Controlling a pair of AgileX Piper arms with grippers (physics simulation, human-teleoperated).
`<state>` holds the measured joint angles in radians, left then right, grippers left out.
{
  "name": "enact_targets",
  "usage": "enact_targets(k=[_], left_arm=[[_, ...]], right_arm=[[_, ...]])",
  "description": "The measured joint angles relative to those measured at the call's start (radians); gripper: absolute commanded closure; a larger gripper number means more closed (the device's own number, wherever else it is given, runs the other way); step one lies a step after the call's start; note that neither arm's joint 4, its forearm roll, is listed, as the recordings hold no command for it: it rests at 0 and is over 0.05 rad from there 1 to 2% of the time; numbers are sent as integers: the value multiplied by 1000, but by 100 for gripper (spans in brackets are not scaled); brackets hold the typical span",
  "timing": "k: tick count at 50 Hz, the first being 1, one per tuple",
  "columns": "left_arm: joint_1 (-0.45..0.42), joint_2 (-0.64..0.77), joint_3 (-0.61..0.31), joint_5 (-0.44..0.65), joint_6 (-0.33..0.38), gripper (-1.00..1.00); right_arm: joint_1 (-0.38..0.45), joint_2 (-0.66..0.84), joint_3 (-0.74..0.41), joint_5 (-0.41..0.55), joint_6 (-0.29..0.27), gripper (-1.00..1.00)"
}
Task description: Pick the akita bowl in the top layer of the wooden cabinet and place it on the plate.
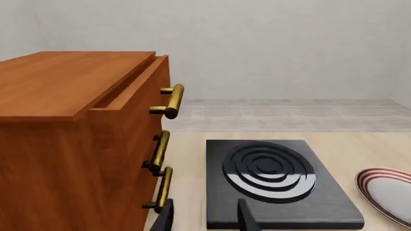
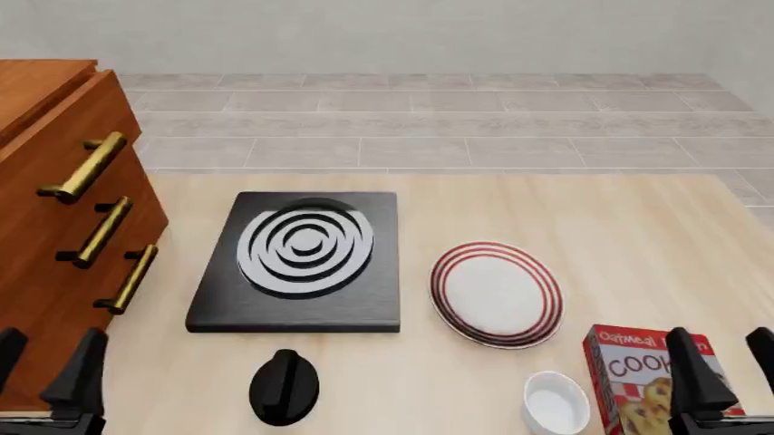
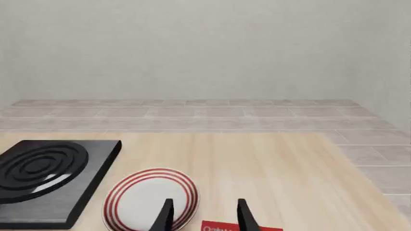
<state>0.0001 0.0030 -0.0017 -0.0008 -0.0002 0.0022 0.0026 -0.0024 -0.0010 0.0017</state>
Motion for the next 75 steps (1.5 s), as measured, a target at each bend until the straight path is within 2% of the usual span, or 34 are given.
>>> enact_targets(k=[25, 41, 75], left_arm=[[-3, -2, -18, -36, 25, -100], [8, -3, -99, -22, 43, -100], [-70, -2, -451, 215, 57, -100]], right_arm=[[-1, 3, -2, -4, -4, -100], [-2, 10, -5, -8, -5, -100], [-3, 1, -6, 3, 0, -100]])
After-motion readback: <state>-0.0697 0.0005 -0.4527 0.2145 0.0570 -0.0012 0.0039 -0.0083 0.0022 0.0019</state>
